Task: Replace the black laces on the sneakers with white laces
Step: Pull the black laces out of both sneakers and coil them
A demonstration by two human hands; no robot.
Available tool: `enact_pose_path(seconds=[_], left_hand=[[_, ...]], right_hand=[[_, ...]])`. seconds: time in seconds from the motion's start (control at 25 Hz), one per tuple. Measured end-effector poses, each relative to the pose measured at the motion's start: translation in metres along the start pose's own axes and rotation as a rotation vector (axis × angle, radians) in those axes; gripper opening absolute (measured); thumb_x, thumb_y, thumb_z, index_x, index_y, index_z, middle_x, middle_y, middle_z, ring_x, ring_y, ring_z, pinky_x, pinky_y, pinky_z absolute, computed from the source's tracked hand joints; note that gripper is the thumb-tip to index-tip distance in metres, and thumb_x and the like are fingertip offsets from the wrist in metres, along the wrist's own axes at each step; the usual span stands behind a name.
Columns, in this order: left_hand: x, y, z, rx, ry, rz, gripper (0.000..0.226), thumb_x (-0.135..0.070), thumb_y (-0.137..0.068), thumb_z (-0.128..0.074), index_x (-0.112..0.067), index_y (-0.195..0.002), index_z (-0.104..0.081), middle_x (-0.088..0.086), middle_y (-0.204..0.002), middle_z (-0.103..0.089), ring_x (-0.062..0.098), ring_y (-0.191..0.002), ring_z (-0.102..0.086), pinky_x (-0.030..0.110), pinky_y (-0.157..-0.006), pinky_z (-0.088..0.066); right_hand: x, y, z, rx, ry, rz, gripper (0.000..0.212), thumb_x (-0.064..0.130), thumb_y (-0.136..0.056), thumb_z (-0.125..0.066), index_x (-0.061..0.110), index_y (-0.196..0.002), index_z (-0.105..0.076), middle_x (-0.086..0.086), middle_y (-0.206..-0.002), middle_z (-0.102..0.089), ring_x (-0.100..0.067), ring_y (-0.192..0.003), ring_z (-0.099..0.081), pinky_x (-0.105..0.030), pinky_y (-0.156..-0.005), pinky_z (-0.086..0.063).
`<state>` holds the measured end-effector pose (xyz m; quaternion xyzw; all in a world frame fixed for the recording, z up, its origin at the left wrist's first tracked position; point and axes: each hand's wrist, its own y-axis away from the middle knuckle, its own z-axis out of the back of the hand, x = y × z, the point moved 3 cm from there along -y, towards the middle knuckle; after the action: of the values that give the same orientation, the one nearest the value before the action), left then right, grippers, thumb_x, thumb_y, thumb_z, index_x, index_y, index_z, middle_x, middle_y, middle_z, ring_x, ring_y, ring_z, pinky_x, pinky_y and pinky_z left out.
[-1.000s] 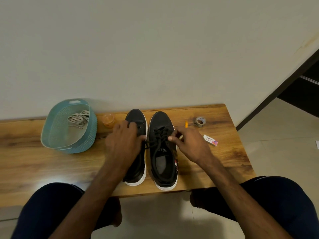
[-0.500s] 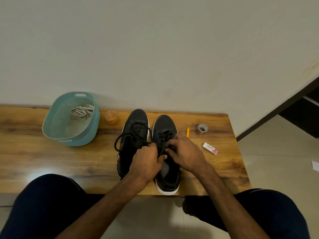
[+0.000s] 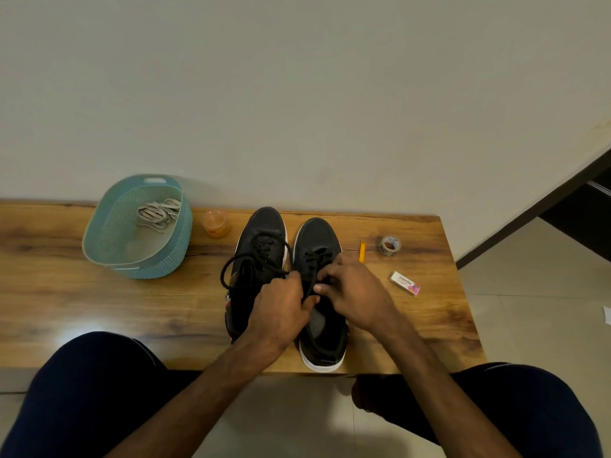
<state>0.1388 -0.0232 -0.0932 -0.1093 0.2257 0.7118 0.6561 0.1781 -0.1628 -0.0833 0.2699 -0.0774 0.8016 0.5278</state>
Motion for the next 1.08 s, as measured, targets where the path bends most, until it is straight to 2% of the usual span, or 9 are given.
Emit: enact_pose_path(seconds=[0.28,0.52,0.64,0.72,0.8,0.88,0.92,1.0,1.08], left_hand=[[0.004,0.002,0.004,-0.052,-0.007,0.011,0.022,-0.034,-0.098,-0.054,-0.018,-0.113,-0.051,-0.002,-0.094,-0.066,0.014,-0.08,-0.066,0.03,-0.072,-0.058],[0.003,0.004,0.001,-0.036,-0.023,-0.02,0.033,-0.047,-0.094,-0.057,-0.017,-0.107,-0.052,0.001,-0.09,-0.067,0.018,-0.077,-0.066,0.036,-0.071,-0.058],[0.003,0.002,0.001,-0.039,-0.028,-0.021,0.033,-0.045,-0.095,-0.057,-0.017,-0.11,-0.052,0.0,-0.091,-0.066,0.017,-0.078,-0.066,0.034,-0.071,-0.058],[0.002,0.001,0.001,-0.041,-0.028,-0.016,0.03,-0.043,-0.096,-0.057,-0.017,-0.111,-0.052,0.0,-0.092,-0.066,0.017,-0.079,-0.065,0.033,-0.07,-0.057],[0.002,0.001,0.001,-0.038,-0.011,-0.008,0.028,-0.039,-0.097,-0.056,-0.017,-0.112,-0.051,0.0,-0.093,-0.065,0.015,-0.079,-0.065,0.031,-0.07,-0.057],[0.002,0.001,0.001,-0.032,-0.006,-0.004,0.026,-0.037,-0.098,-0.055,-0.017,-0.114,-0.051,-0.001,-0.095,-0.065,0.014,-0.08,-0.066,0.029,-0.07,-0.057],[0.003,0.0,0.001,-0.033,-0.006,-0.005,0.026,-0.036,-0.098,-0.055,-0.016,-0.114,-0.05,-0.001,-0.095,-0.066,0.014,-0.081,-0.066,0.028,-0.07,-0.056],[0.002,0.0,0.001,-0.031,-0.001,-0.002,0.026,-0.036,-0.098,-0.055,-0.017,-0.114,-0.05,-0.001,-0.095,-0.065,0.014,-0.081,-0.066,0.026,-0.068,-0.055],[0.002,0.0,0.001,-0.026,0.002,0.001,0.027,-0.038,-0.097,-0.056,-0.017,-0.113,-0.051,-0.001,-0.095,-0.065,0.014,-0.081,-0.066,0.026,-0.068,-0.055]], right_hand=[[-0.042,0.005,0.032,-0.154,-0.585,-0.25,0.007,0.017,-0.088,-0.073,0.023,-0.087,-0.076,0.001,-0.094,-0.07,0.006,-0.076,-0.055,-0.023,-0.07,-0.042],[-0.011,0.001,0.017,-0.12,-0.169,-0.021,0.029,0.035,-0.087,-0.072,0.027,-0.115,-0.07,0.007,-0.106,-0.052,-0.008,-0.097,-0.049,-0.028,-0.084,-0.044],[0.004,0.0,0.006,-0.13,0.175,0.02,0.023,0.04,-0.092,-0.063,0.026,-0.109,-0.069,0.007,-0.109,-0.051,-0.012,-0.107,-0.048,-0.038,-0.092,-0.044],[0.002,-0.001,0.005,-0.132,0.195,-0.015,0.014,0.033,-0.094,-0.061,0.025,-0.104,-0.068,0.007,-0.11,-0.052,-0.01,-0.109,-0.046,-0.036,-0.094,-0.041],[-0.008,0.0,0.016,-0.24,-0.118,-0.086,0.004,0.025,-0.095,-0.062,0.023,-0.094,-0.066,0.005,-0.102,-0.055,-0.005,-0.095,-0.05,-0.03,-0.086,-0.042],[-0.029,-0.001,0.03,-0.361,-0.634,-0.267,0.011,0.02,-0.098,-0.058,0.018,-0.088,-0.063,0.003,-0.089,-0.056,-0.008,-0.083,-0.051,-0.027,-0.074,-0.042],[-0.036,0.001,0.032,-0.379,-0.725,-0.335,0.013,0.018,-0.099,-0.057,0.015,-0.088,-0.063,0.003,-0.086,-0.056,-0.011,-0.083,-0.052,-0.027,-0.07,-0.041],[-0.038,0.004,0.034,-0.415,-0.438,-0.305,0.006,0.013,-0.096,-0.06,0.012,-0.092,-0.065,0.002,-0.092,-0.056,-0.017,-0.092,-0.055,-0.029,-0.075,-0.044],[-0.019,0.004,0.026,-0.438,-0.134,-0.085,0.008,0.012,-0.092,-0.065,0.017,-0.097,-0.068,0.001,-0.104,-0.055,-0.017,-0.101,-0.052,-0.035,-0.087,-0.045]])
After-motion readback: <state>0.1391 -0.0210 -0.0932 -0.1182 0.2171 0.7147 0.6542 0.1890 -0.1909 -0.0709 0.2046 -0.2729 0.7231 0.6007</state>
